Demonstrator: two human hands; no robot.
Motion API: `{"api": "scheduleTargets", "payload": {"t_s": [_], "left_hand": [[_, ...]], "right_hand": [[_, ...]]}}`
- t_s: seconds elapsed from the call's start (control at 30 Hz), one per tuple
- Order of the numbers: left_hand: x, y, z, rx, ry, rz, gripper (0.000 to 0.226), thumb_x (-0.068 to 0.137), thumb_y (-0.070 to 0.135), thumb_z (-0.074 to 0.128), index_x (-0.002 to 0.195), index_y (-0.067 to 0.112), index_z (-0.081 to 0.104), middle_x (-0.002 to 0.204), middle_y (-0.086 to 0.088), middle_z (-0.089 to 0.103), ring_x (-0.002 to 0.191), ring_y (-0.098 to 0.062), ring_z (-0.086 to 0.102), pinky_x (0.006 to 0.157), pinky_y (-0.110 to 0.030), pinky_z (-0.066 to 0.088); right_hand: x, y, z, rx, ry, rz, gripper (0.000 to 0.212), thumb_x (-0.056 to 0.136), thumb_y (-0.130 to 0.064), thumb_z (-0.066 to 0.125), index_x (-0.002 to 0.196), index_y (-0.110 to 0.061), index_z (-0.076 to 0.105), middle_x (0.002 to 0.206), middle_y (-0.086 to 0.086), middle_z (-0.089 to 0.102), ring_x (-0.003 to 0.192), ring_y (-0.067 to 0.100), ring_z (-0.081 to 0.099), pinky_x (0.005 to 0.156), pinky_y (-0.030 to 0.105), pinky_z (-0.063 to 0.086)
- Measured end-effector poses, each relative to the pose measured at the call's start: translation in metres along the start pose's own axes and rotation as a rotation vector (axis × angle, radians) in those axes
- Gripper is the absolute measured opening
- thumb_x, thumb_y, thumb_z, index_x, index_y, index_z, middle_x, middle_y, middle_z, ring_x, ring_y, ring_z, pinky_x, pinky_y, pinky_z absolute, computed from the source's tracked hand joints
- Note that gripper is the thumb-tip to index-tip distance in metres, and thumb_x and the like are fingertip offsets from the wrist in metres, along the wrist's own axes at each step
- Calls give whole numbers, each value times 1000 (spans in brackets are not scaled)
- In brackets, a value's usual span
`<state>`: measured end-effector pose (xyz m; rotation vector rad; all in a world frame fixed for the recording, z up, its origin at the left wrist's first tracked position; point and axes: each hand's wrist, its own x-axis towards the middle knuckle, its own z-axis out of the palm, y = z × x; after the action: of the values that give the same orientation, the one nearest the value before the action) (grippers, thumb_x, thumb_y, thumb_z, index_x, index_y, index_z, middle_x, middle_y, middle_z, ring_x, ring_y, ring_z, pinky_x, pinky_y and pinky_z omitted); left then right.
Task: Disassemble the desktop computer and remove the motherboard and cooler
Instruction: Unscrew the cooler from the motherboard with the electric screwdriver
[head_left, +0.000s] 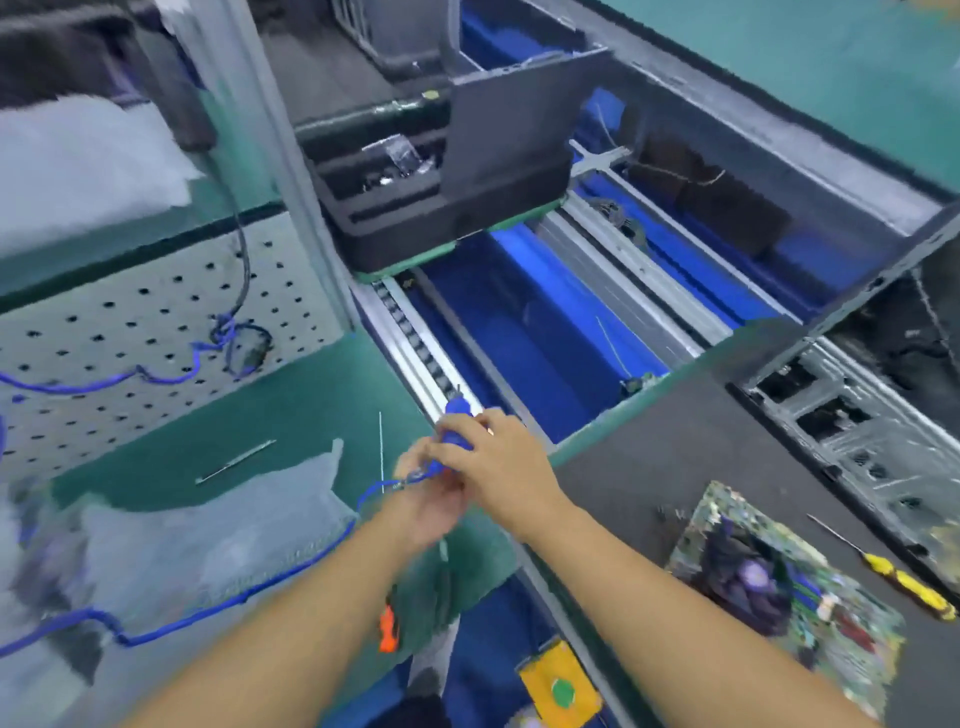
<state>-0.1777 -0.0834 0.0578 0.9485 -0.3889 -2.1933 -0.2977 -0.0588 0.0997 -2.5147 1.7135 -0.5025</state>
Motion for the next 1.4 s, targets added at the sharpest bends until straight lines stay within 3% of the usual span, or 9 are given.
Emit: {"api": "scheduleTargets", "payload": {"t_s": [0.17,0.37,0.53,0.7,0.83,0.97,1.03,1.13,1.4], "left_hand": [[-6,21,-75,-162,258,11,30,99,33,49,83,19,71,85,-2,67,76,-15,69,62,-28,56],[8,33,-121,-149,542,-113,30,105,30,41,90,13,60,82,-9,67,79,-20,63,73,-30,47],[16,16,-139,-193,642,-31,44,99,1,38,67,9,67,71,-12,67,60,-23,66,56,-25,54],[9,-5,-139,-23,719,-44,27,104,6,40,125,3,57,111,-15,68,91,-23,62,71,-30,55],[6,-7,-129,46,776,-85,27,102,8,46,124,1,59,118,-24,62,80,-27,61,67,-35,50],[6,-4,-116,0,694,-157,31,106,20,38,125,9,59,124,-16,62,109,-32,60,79,-38,48],[3,-7,-106,-54,602,-188,37,107,29,31,132,18,56,129,-9,60,124,-29,54,82,-36,44],[4,-14,-91,-174,561,-124,34,106,25,29,112,14,60,109,-8,60,105,-22,54,81,-30,42],[27,-43,10,190,391,-146,27,104,22,36,98,15,62,96,-5,66,91,-17,59,79,-30,46]], "right_hand": [[25,-39,84,163,-292,38,43,77,-8,69,118,-19,58,141,-1,45,103,27,50,63,36,53],[40,-65,142,410,-497,220,38,95,-12,42,133,-13,43,151,0,23,121,33,47,86,48,50],[32,-66,165,446,-610,286,58,89,-2,47,143,-16,32,162,-7,-2,110,36,57,73,40,44],[34,-62,179,429,-786,266,88,87,6,50,159,-19,5,162,-10,-27,89,35,57,61,33,39],[39,-57,181,459,-816,254,80,87,6,47,158,-15,16,165,-5,-19,121,38,55,91,42,51],[41,-50,178,543,-784,302,67,92,3,42,155,-10,27,167,5,-1,148,28,26,119,34,25],[39,-52,174,583,-743,344,56,94,0,42,150,-7,36,164,12,16,147,28,28,118,30,23],[32,-50,157,655,-641,441,43,96,-7,41,138,-9,51,144,12,45,128,31,48,103,29,35],[-18,8,60,760,-261,771,41,92,-4,37,122,-19,61,125,4,60,103,22,59,90,34,50]]}}
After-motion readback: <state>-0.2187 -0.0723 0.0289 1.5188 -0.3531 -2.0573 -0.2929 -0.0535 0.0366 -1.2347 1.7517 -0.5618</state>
